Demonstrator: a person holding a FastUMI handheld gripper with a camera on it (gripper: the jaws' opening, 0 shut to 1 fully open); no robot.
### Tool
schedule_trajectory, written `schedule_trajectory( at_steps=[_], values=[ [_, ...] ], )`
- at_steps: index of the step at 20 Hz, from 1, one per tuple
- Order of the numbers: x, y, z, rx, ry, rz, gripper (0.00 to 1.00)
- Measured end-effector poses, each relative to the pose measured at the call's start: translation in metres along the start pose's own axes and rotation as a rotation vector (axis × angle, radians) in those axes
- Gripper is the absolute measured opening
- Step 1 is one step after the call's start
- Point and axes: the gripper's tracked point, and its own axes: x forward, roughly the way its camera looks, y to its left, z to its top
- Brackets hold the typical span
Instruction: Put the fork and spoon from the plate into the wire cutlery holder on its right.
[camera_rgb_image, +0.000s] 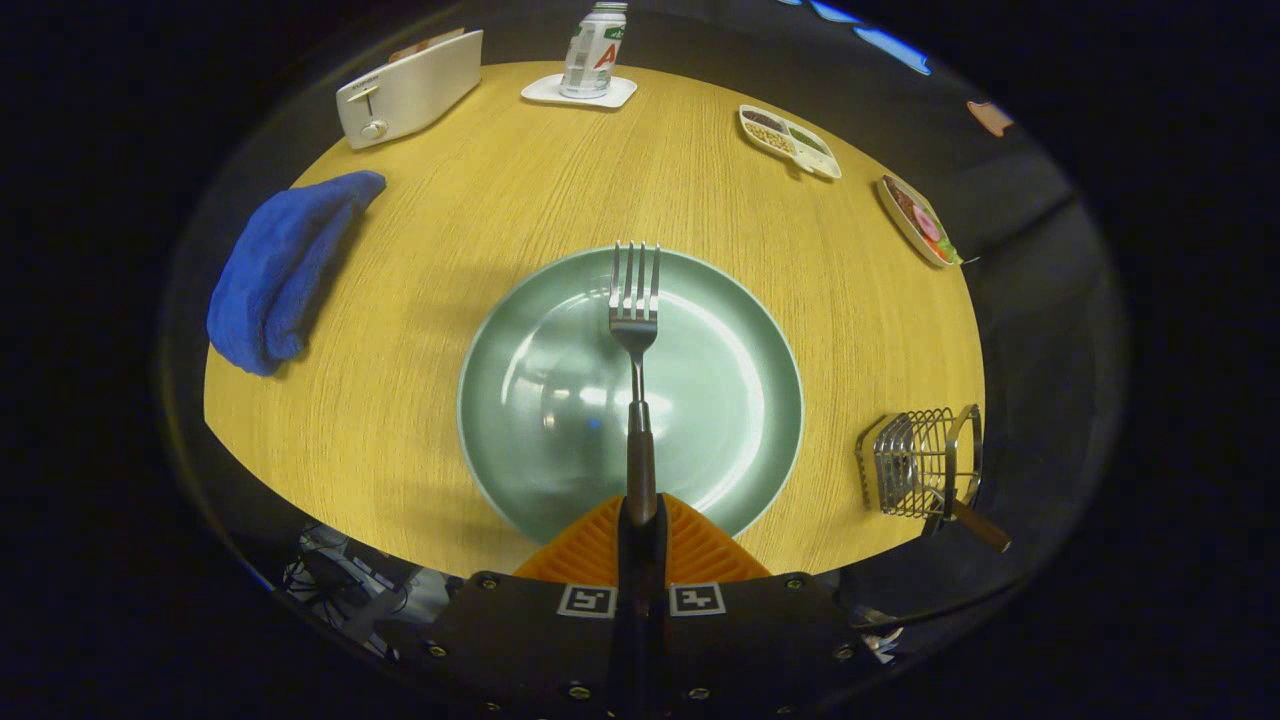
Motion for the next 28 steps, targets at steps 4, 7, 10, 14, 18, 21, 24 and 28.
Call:
schedule_trajectory(
  at_steps=[4,7,10,14,18,21,24,28],
  values=[
    [-0.021,-0.019,0.004,0.084,-0.02,-0.025,0.05],
    [-0.035,-0.036,0.003,0.172,-0.025,-0.035,0.05],
    [-0.049,-0.055,-0.002,0.275,-0.009,-0.043,0.05],
    [-0.067,-0.085,-0.014,0.429,0.037,-0.049,0.05],
    [-0.078,-0.117,-0.028,0.631,0.099,-0.052,0.05],
    [-0.081,-0.132,-0.04,0.762,0.172,-0.042,0.05],
    [-0.081,-0.142,-0.047,0.868,0.234,-0.017,0.05],
    [-0.08,-0.141,-0.048,0.981,0.336,0.042,0.05]
  ],
)
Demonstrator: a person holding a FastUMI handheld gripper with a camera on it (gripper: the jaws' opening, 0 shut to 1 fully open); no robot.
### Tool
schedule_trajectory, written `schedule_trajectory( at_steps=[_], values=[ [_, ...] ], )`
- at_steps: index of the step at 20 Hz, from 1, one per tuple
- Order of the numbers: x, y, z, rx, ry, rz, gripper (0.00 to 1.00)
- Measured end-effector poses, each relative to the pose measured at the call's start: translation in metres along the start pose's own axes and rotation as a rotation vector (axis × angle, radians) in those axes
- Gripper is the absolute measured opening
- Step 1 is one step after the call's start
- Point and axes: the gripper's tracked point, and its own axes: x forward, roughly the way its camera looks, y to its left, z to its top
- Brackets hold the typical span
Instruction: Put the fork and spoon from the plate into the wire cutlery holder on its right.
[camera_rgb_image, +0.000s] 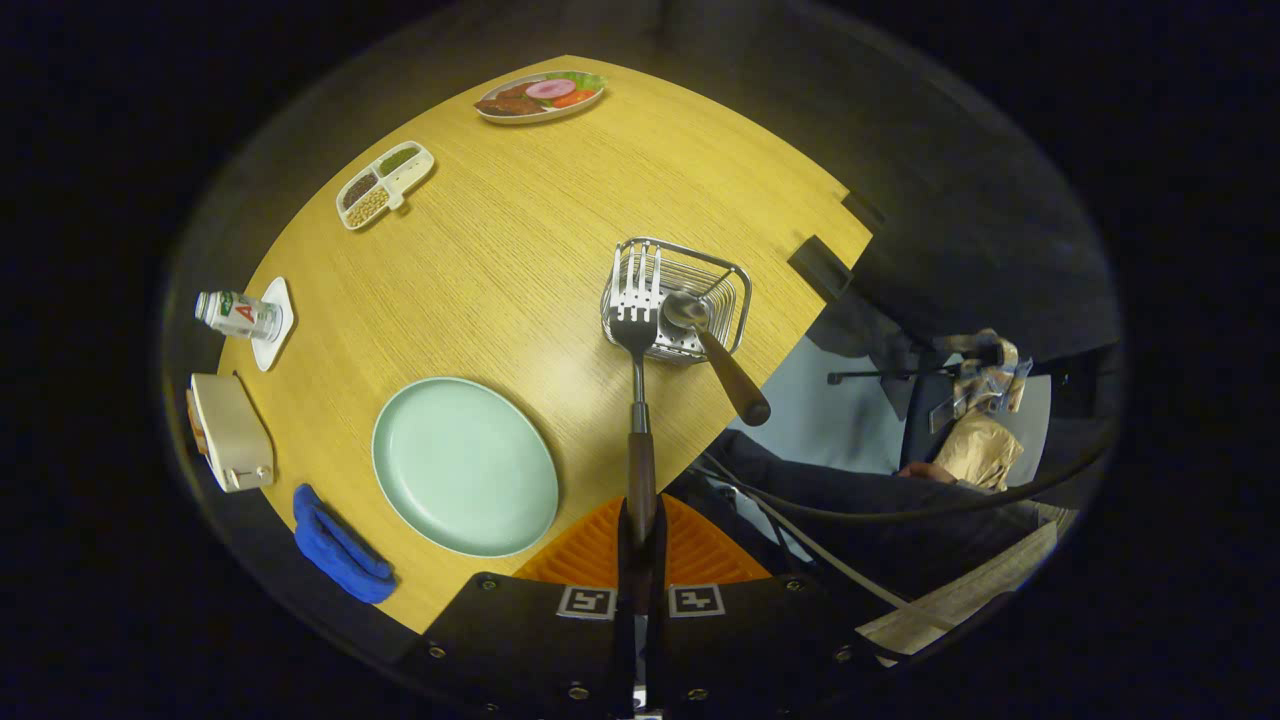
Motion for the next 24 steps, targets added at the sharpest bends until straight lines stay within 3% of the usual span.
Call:
schedule_trajectory(
  at_steps=[10,14,16,17,19,20,21,24],
  values=[
    [0.006,0.006,0.016,0.115,0.222,0.084,0.05],
    [0.01,0.005,0.021,0.089,0.289,0.089,0.05],
    [0.011,0.008,0.025,0.064,0.286,0.095,0.1],
    [0.01,0.01,0.03,0.055,0.27,0.101,0.18],
    [0.006,0.012,0.038,0.036,0.227,0.104,0.61],
    [0.003,0.013,0.044,0.029,0.2,0.112,0.61],
    [0.001,0.017,0.048,0.024,0.178,0.116,0.69],
    [-0.007,0.021,0.054,0.0,0.133,0.124,0.71]
  ],
)
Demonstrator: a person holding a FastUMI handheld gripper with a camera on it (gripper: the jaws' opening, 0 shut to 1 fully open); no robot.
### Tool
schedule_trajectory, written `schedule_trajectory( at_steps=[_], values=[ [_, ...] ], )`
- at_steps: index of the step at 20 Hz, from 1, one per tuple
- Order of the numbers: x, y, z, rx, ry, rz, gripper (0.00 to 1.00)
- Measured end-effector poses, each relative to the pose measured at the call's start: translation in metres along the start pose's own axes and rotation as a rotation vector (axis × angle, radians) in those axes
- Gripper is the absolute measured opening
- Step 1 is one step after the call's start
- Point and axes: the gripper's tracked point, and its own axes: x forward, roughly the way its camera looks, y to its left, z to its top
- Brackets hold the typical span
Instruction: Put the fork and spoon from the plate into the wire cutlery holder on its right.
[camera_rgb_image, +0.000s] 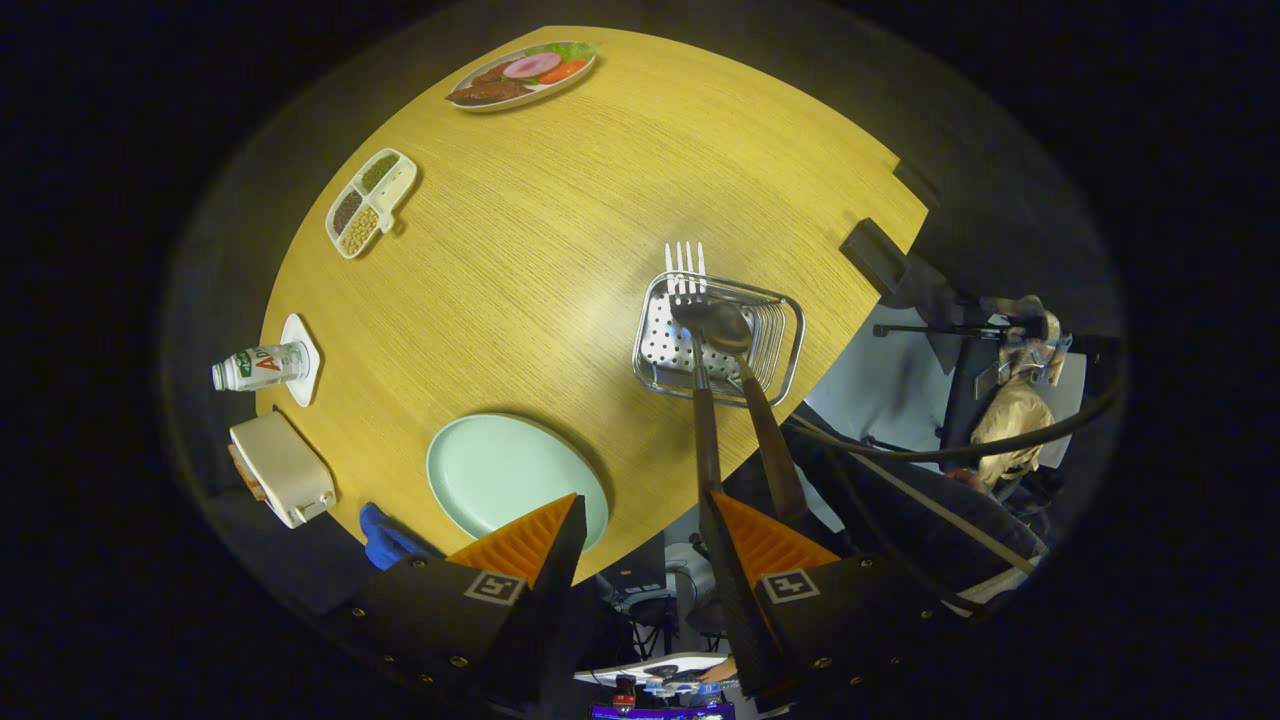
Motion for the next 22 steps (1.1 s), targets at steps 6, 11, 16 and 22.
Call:
schedule_trajectory(
  at_steps=[6,11,16,22],
  values=[
    [-0.009,0.011,-0.009,-0.024,-0.056,0.014,0.71],
    [-0.022,0.007,0.007,-0.062,-0.286,0.003,0.71],
    [-0.06,0.012,0.038,-0.198,-0.658,0.022,0.71],
    [-0.14,0.037,0.055,-0.401,-1.114,0.147,0.7]
  ],
)
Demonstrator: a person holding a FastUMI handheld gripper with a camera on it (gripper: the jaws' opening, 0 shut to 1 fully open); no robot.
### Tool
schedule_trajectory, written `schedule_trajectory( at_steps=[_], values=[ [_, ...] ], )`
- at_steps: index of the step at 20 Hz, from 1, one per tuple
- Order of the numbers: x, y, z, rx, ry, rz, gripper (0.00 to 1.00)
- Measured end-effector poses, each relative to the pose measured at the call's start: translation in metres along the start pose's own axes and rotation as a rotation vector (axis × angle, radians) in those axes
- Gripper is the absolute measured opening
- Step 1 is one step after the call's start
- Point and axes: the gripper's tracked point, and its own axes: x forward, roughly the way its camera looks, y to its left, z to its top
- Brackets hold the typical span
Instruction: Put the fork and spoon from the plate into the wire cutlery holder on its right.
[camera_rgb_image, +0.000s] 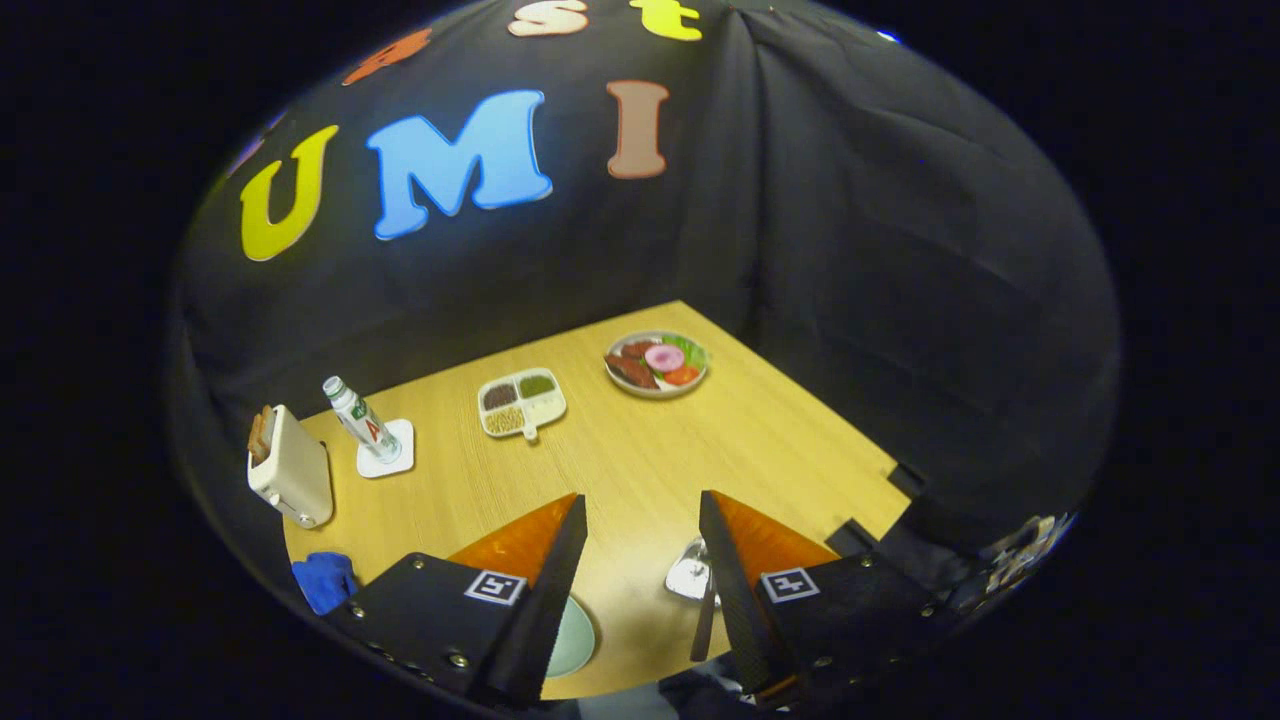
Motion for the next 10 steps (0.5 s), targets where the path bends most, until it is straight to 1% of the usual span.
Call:
schedule_trajectory(
  at_steps=[3,5,10],
  values=[
    [-0.02,0.019,0.038,-0.035,-0.192,0.087,0.7],
    [-0.033,0.029,0.055,-0.048,-0.289,0.143,0.7],
    [-0.072,0.04,0.069,-0.113,-0.429,0.23,0.7]
  ],
)
